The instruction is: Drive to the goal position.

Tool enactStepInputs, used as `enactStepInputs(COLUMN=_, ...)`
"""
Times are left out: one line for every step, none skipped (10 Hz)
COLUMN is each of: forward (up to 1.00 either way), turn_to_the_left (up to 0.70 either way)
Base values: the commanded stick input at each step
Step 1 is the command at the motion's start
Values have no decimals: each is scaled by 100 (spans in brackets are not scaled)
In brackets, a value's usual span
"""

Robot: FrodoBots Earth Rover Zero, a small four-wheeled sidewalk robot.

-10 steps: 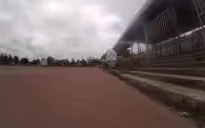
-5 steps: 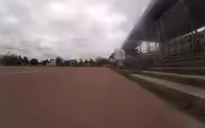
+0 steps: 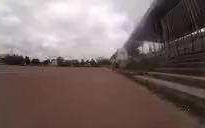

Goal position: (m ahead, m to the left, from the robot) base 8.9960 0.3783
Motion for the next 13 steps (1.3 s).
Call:
enactStepInputs(forward=100, turn_to_the_left=-27)
enactStepInputs(forward=100, turn_to_the_left=-27)
enactStepInputs(forward=100, turn_to_the_left=-27)
enactStepInputs(forward=100, turn_to_the_left=-27)
enactStepInputs(forward=100, turn_to_the_left=0)
enactStepInputs(forward=100, turn_to_the_left=0)
enactStepInputs(forward=100, turn_to_the_left=0)
enactStepInputs(forward=100, turn_to_the_left=0)
enactStepInputs(forward=100, turn_to_the_left=0)
enactStepInputs(forward=100, turn_to_the_left=0)
enactStepInputs(forward=100, turn_to_the_left=0)
enactStepInputs(forward=100, turn_to_the_left=0)
enactStepInputs(forward=100, turn_to_the_left=0)
